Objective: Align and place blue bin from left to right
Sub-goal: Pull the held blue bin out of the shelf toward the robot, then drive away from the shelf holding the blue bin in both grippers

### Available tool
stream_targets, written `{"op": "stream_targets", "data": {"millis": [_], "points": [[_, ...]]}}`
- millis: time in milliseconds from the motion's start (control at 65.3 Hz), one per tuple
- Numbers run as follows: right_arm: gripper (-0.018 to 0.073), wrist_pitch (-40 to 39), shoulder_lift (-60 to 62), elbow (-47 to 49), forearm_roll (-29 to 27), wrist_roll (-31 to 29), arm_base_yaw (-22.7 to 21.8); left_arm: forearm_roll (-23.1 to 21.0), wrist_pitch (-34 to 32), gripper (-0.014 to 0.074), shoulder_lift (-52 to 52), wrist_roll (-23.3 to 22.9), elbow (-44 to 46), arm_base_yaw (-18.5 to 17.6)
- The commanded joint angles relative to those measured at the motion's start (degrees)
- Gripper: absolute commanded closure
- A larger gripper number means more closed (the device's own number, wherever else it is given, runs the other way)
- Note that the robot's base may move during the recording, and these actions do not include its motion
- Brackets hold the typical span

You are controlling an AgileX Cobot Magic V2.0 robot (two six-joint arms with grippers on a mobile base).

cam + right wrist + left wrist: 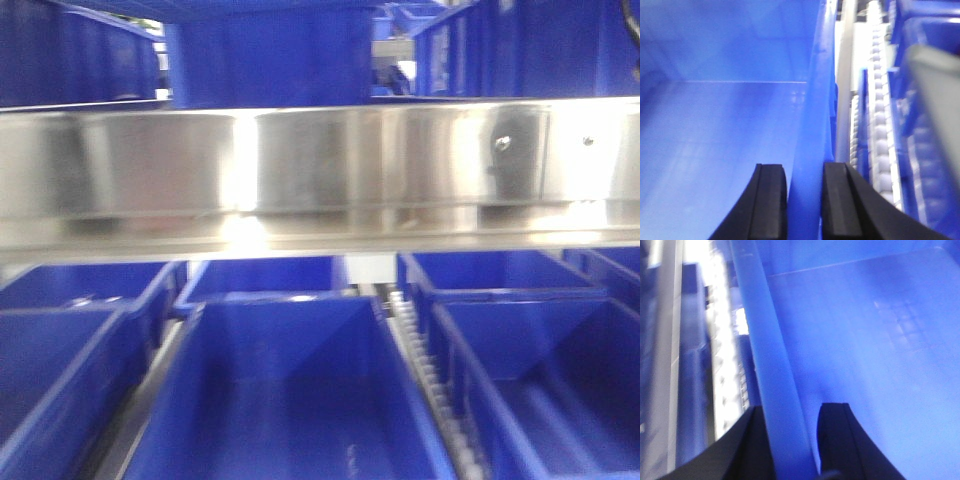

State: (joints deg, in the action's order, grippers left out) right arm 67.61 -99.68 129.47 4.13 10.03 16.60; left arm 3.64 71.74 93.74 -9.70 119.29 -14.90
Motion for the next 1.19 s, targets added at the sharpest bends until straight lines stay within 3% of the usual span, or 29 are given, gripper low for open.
{"op": "stream_targets", "data": {"millis": [0, 1179], "points": [[0.0711, -6.8, 1.0, 1.2, 2.4, -1.6, -0.4, 0.5, -3.1, 0.0707, -1.4, 1.6, 1.0, -0.2], [0.0711, -6.8, 1.0, 1.2, 2.4, -1.6, -0.4, 0.6, -3.1, 0.0707, -1.4, 1.6, 1.0, -0.2]]}}
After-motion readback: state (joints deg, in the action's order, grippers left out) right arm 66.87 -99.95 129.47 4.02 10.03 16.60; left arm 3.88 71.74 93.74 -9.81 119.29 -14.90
